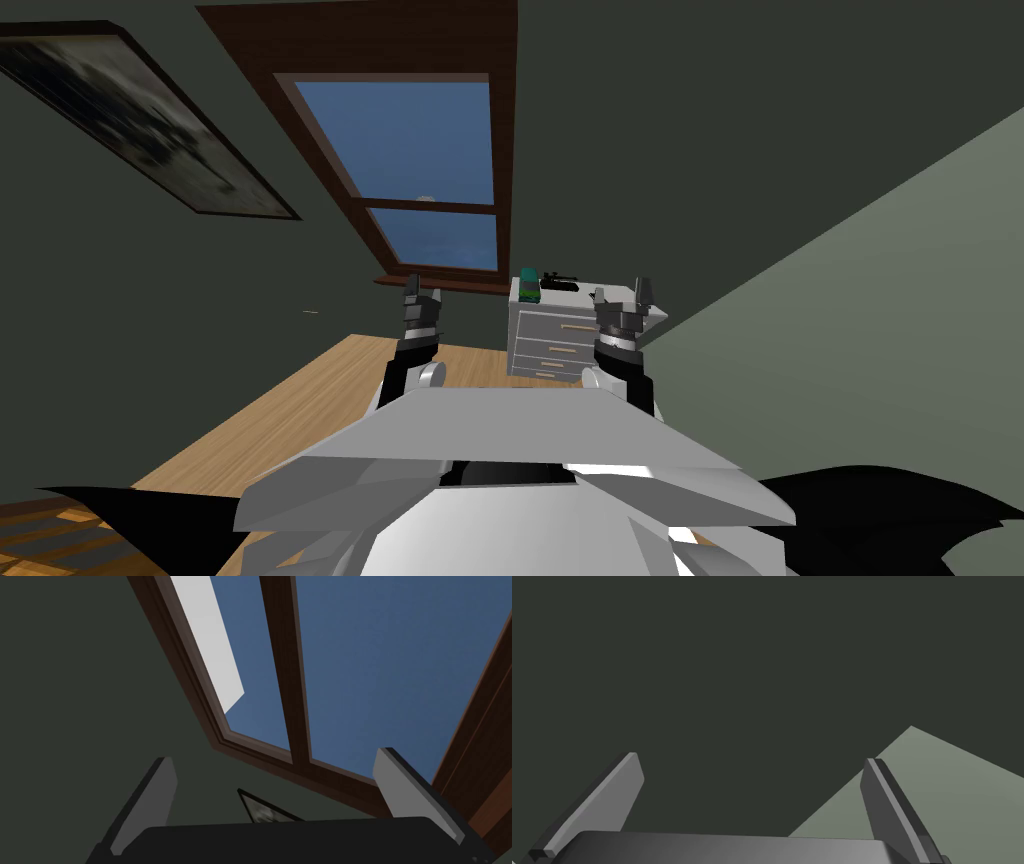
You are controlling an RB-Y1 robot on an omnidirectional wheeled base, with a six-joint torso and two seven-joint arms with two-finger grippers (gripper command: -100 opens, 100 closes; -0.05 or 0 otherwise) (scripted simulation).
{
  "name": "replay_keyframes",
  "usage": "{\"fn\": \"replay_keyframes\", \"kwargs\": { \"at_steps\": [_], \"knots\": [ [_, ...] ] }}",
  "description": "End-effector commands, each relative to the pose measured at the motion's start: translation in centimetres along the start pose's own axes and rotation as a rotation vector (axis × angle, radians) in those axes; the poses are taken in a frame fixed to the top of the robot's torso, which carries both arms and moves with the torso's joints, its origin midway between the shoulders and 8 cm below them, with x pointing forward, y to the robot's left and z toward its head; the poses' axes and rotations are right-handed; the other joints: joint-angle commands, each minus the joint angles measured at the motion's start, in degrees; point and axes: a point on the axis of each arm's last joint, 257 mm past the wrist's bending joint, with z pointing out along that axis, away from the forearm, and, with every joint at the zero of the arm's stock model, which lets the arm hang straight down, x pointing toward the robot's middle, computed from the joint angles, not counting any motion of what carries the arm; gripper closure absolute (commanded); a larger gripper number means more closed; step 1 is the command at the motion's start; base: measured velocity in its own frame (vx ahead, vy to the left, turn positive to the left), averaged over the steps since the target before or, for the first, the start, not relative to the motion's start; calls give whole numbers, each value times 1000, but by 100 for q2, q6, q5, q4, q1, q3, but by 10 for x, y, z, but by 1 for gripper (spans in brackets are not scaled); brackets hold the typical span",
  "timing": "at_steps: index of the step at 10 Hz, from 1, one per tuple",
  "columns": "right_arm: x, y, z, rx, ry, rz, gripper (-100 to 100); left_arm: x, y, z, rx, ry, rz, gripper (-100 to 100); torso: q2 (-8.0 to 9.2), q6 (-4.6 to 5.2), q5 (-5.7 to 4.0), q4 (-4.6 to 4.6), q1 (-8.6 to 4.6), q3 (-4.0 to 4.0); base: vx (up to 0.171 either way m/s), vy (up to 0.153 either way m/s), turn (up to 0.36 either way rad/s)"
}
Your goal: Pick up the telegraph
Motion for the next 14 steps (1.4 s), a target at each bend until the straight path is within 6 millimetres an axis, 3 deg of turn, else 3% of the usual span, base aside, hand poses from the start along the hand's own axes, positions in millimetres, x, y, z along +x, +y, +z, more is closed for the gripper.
{"fn": "replay_keyframes", "kwargs": {
  "at_steps": [1, 14],
  "knots": [
    [8, -1, 2, -1, 46, -12, -100, 0, 0, 0, 0, 0, 0, 0, 0, 0, 0, 0, 0, 0, 0, -5, -13],
    [71, -15, 10, -19, 397, -133, -100, 0, 0, 0, 0, 0, 0, 0, -3, 0, -2, -1, -6, -2, 3, -11, -5]
  ]
}}
